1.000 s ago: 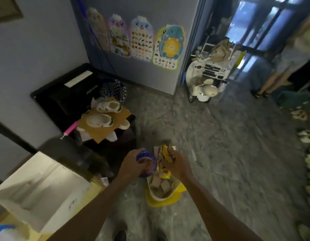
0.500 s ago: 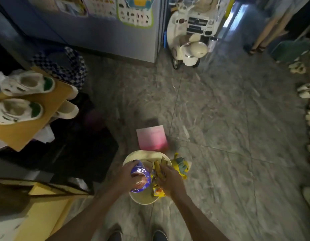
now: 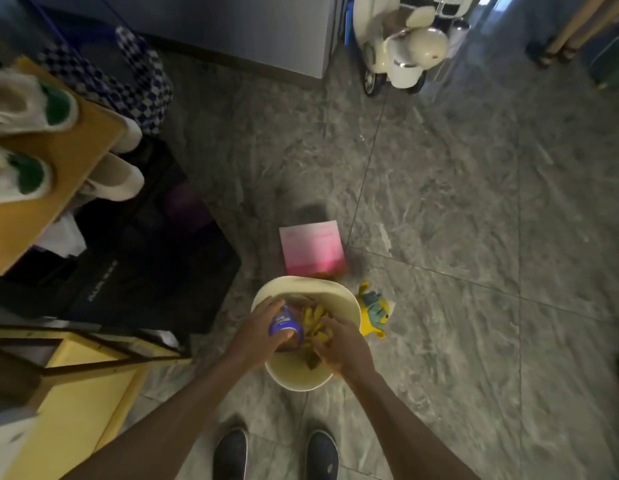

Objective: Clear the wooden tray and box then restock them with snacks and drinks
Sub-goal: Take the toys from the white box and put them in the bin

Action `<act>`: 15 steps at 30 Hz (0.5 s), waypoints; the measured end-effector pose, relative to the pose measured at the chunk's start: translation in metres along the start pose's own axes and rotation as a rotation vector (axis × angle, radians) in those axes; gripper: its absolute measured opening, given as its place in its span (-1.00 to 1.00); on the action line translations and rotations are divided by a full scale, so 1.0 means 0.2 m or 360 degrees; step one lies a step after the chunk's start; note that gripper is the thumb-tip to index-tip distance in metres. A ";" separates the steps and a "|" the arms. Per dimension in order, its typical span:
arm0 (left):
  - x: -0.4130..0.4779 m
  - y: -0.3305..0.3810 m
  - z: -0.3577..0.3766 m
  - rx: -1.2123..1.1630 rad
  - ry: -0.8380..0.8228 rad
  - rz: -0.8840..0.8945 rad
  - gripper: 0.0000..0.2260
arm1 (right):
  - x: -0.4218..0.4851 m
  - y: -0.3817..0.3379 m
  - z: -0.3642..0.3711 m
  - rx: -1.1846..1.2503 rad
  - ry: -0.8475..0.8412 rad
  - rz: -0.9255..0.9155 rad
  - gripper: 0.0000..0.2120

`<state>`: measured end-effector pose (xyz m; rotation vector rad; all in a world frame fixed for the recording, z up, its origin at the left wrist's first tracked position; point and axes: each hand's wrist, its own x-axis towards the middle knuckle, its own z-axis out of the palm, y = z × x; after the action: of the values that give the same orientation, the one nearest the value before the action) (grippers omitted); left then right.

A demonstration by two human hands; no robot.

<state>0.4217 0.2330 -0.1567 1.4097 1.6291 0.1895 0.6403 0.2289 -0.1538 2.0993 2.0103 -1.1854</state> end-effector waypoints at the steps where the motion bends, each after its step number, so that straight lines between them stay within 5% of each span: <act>1: -0.04 0.03 -0.04 0.0040 0.0035 0.0001 -0.32 | -0.03 -0.03 -0.05 -0.0013 0.0004 0.0002 -0.55; 11: -0.49 0.52 -0.53 0.0624 0.0323 0.0393 -0.20 | -0.47 -0.41 -0.72 -0.0236 0.0269 -0.0109 -0.10; 15: -0.69 0.82 -0.85 0.0547 0.0467 0.0569 -0.24 | -0.73 -0.73 -1.11 -0.0249 0.0472 -0.0179 -0.14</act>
<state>0.3993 0.2453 0.1171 2.0139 1.6861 0.3487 0.6427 0.2388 0.1496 2.2193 2.2823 -0.7310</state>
